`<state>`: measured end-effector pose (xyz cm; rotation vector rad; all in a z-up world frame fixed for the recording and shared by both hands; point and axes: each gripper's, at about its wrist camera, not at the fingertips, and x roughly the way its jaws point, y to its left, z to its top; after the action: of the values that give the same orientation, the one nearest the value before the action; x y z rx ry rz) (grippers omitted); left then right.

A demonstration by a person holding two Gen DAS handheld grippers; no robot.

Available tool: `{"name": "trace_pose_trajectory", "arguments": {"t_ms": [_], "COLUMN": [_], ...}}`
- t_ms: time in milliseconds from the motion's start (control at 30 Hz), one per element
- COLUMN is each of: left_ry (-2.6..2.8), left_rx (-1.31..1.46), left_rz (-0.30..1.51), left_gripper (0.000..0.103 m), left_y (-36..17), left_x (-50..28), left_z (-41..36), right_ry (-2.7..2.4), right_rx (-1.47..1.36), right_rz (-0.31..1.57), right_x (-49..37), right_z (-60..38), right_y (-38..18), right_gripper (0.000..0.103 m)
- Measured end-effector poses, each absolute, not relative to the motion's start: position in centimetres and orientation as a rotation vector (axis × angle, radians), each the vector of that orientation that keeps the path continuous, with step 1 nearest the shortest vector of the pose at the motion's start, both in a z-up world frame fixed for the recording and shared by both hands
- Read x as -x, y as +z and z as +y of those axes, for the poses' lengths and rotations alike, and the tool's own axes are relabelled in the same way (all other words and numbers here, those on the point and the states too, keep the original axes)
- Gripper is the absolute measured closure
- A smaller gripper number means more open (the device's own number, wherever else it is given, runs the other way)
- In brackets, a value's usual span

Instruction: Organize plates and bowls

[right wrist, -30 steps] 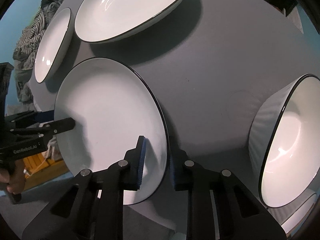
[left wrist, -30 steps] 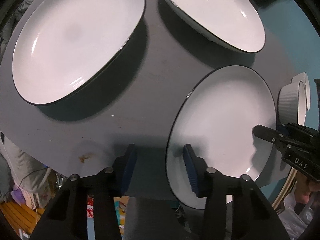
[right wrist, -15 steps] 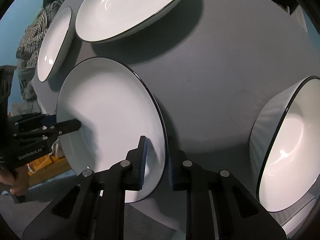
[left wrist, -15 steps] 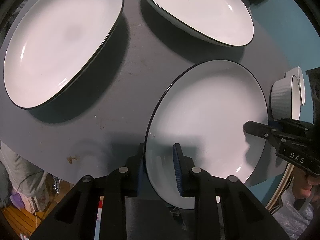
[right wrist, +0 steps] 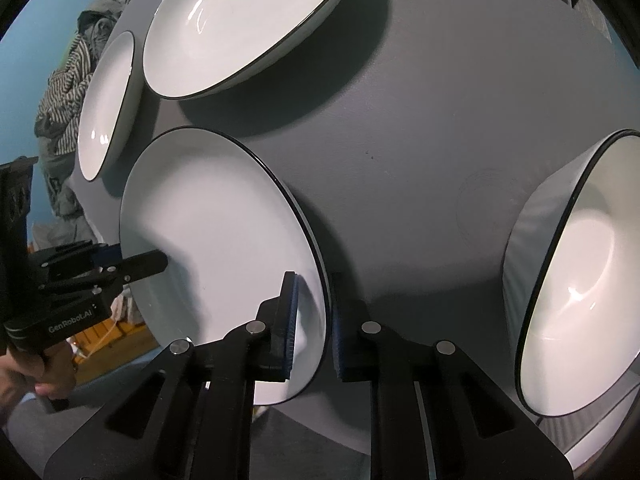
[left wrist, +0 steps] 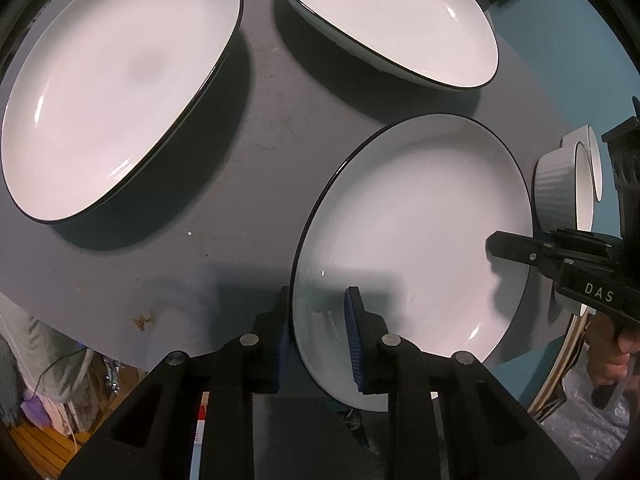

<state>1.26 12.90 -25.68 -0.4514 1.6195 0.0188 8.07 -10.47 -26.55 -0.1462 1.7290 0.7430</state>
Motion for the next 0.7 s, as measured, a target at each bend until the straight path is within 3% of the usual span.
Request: {"name": "trace_pose_trajectory", "arguments": {"t_ms": [700], "left_ry": [0.012], "left_rx": [0.481], "left_rz": [1.589], "left_gripper": [0.083], "left_y": [-24.3], "left_x": [-0.4], "left_z": [11.3], "right_ry": [0.740], "right_rx": [0.113], "right_rz": [1.709], "right_x": [-8.9], "right_z": [-11.2], "right_y": [-24.3], "right_gripper": [0.089]}}
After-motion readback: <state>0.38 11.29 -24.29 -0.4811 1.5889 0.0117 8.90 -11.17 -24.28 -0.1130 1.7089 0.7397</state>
